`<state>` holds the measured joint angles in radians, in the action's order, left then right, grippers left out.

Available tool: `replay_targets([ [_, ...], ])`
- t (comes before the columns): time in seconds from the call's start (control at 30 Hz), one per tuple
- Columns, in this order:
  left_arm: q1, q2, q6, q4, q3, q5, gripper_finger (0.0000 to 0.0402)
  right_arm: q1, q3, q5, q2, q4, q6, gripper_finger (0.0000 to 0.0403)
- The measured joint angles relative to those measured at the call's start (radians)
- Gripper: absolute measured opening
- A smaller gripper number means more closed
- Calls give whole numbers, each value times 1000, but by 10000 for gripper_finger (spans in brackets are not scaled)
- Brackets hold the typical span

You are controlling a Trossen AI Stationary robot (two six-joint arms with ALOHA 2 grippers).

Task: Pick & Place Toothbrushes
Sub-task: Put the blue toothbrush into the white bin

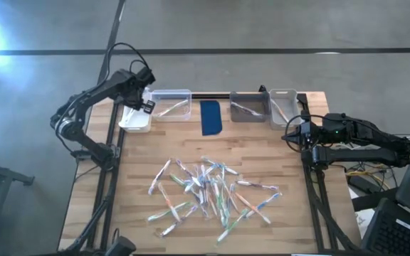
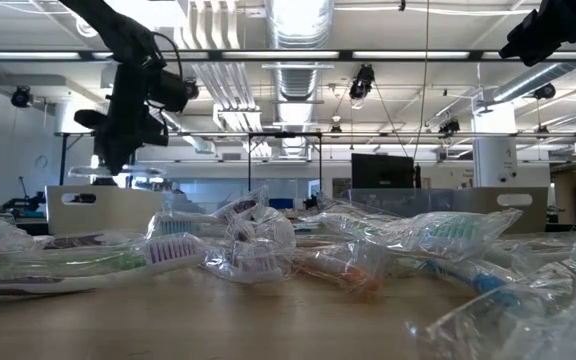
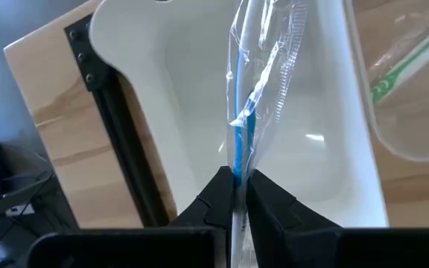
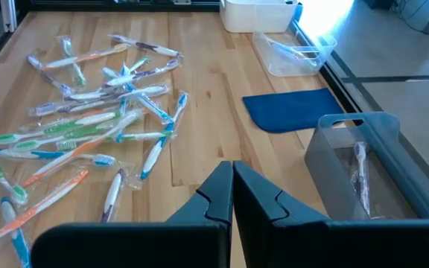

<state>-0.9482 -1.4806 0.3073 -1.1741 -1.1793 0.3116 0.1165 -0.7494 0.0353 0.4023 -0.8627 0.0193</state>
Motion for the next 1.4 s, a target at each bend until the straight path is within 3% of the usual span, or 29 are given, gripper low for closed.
replay_targets([
  [0.6, -26, -2, -41, 66, 66, -19, 26, 0, 0, 0, 0, 0, 0, 8],
  [0.8, -24, -2, 35, 28, 81, -50, 26, 0, 0, 0, 0, 0, 0, 8],
  [1.07, -14, -2, 71, 19, 81, -19, 24, 0, 0, 0, 0, 0, 0, 8],
  [1.4, 42, -2, 137, -19, 82, 96, 22, 0, 0, 0, 0, 0, 0, 8],
])
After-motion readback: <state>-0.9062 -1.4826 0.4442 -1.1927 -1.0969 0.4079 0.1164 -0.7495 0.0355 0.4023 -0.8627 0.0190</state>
